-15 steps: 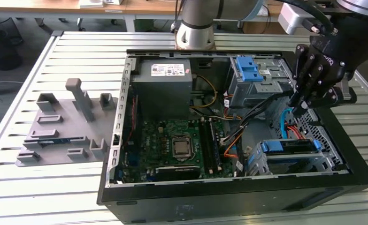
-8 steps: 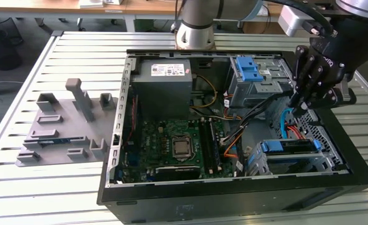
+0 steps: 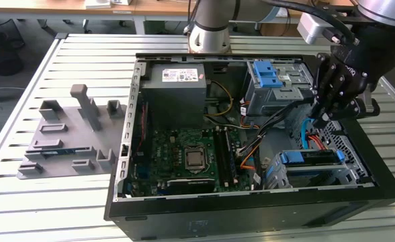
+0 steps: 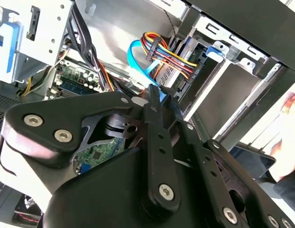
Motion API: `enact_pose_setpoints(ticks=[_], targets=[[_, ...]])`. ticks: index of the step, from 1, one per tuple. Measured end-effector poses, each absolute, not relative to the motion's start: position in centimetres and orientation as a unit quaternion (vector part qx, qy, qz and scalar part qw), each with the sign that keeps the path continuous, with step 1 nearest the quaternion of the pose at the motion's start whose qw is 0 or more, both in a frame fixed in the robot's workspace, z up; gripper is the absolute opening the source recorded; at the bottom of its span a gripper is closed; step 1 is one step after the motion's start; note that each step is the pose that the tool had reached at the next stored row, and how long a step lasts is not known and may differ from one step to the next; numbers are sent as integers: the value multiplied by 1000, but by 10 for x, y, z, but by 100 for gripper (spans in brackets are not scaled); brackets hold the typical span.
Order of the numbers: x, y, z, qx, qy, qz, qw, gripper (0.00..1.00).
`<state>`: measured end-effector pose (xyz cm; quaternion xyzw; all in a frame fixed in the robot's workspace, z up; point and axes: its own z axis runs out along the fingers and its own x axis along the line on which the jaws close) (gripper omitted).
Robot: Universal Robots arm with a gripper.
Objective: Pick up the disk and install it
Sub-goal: 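Insert the second disk wire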
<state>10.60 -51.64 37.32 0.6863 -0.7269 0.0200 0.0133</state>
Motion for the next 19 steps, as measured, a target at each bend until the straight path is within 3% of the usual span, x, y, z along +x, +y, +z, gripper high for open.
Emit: enact_pose_setpoints(ticks=[4, 7, 12, 19], targets=[[106, -516, 370, 686, -727, 23, 16, 25], [106, -517, 369, 686, -727, 23, 16, 16], [106, -517, 368, 686, -727, -6, -11, 16], [106, -523, 363, 688, -725, -7, -12, 16]])
